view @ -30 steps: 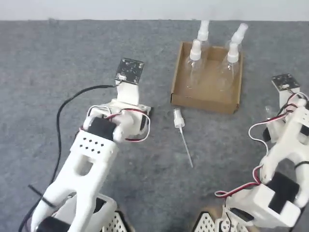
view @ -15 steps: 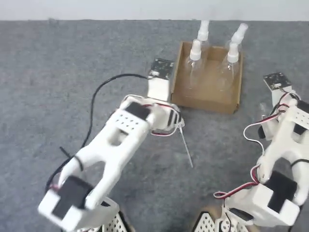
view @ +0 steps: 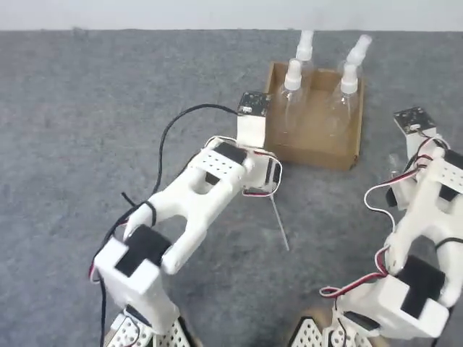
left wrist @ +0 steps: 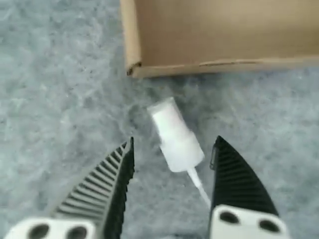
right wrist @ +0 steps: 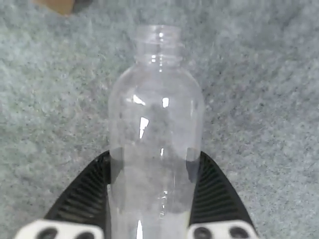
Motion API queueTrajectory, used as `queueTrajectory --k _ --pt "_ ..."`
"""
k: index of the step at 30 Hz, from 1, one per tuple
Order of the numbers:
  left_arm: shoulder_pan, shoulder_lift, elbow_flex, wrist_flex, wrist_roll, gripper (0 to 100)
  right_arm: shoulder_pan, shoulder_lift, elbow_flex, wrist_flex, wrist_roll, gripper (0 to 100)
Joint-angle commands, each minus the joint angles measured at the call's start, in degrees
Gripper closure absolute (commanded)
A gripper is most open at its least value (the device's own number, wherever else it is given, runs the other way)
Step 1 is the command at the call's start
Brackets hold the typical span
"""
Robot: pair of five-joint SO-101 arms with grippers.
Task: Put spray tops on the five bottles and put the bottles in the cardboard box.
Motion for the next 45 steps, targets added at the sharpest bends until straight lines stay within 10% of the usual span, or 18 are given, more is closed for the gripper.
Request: queueTrajectory --k 1,20,31,45 --pt "-0.3 1.4 -3.2 -1.2 0.1 77 -1.0 -1.5 -0.7 -1.1 -0.6 99.2" --pt "-17.7 -7.2 0.2 13.3 -18.6 87 -3.1 -0.8 -0.6 -0.8 -0.6 99.2" --pt "-23.9 -27.2 26.8 3.1 -23.0 86 -3.1 -0.8 -0.5 -0.7 -0.6 99.2" --pt "-16.9 -14.1 -1.8 6.6 -25.0 82 -3.4 -1.3 0.0 -0.7 -0.6 99.2"
